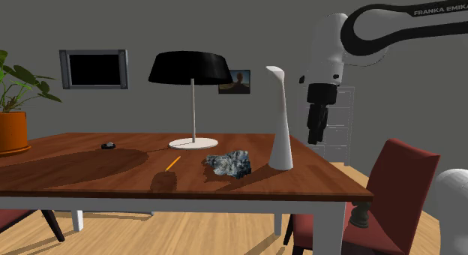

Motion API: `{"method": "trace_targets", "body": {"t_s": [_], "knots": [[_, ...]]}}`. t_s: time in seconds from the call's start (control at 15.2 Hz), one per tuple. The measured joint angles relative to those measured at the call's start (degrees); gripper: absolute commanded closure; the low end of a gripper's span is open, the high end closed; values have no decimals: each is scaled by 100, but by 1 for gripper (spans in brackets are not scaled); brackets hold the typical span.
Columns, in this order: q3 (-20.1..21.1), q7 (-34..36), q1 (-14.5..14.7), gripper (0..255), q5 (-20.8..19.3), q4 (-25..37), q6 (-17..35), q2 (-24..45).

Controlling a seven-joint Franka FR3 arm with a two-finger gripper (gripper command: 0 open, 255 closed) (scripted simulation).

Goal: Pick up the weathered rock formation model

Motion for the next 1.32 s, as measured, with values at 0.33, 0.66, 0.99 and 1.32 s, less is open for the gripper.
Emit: {"method": "trace_targets", "body": {"t_s": [0.33,0.66,0.99,1.32], "knots": [[146,-245,106,0,-333,510,88,872],[392,-603,223,0,-954,1555,91,2360],[660,-870,354,0,-1687,2578,-67,3694],[778,-1013,449,0,-2185,3158,-99,4535]]}}
